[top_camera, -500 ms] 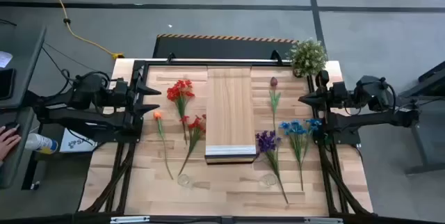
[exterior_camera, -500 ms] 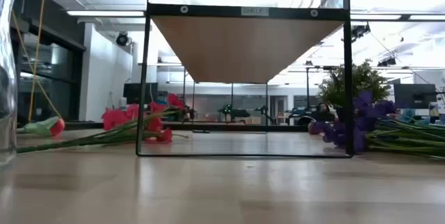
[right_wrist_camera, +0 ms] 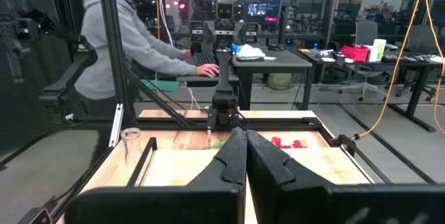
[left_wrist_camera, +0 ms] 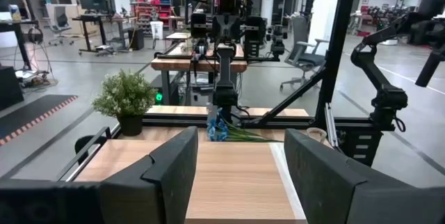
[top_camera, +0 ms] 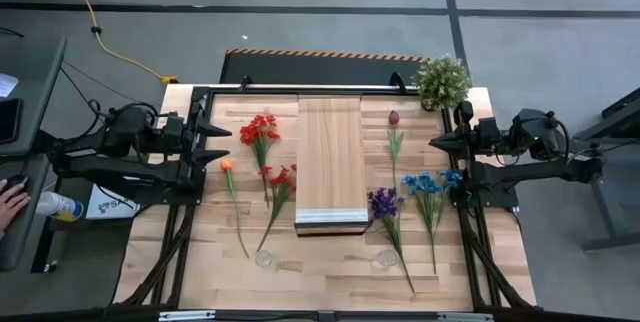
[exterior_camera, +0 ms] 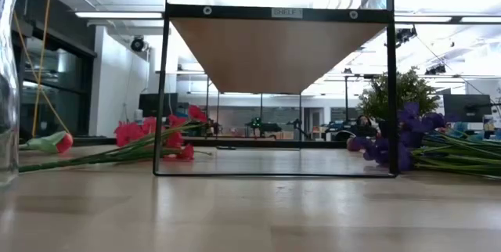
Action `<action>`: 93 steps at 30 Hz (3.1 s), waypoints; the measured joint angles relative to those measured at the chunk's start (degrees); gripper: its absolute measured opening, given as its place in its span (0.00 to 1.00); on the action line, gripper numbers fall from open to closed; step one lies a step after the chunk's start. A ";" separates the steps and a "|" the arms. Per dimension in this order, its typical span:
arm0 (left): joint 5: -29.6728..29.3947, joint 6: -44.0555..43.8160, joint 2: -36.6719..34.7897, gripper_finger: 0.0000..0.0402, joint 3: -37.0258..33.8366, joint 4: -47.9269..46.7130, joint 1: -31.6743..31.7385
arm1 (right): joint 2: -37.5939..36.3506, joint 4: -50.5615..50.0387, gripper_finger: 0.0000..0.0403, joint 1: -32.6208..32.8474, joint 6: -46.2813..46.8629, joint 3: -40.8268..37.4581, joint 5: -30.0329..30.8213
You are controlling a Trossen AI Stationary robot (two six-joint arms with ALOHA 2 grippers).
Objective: Pick and place flowers into a vace then onto a shelf
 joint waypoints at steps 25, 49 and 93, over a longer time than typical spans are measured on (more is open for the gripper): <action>0.00 0.00 0.02 0.62 0.00 0.00 0.00 | 0.00 0.01 0.00 0.02 -0.02 -0.01 0.00; 0.10 -2.73 0.00 0.62 0.00 0.31 -0.01 | 0.00 0.00 0.00 0.00 -0.02 -0.01 0.00; -8.95 -17.39 4.52 0.62 2.88 19.97 -0.02 | 4.83 39.22 0.00 0.01 -1.55 -0.01 1.11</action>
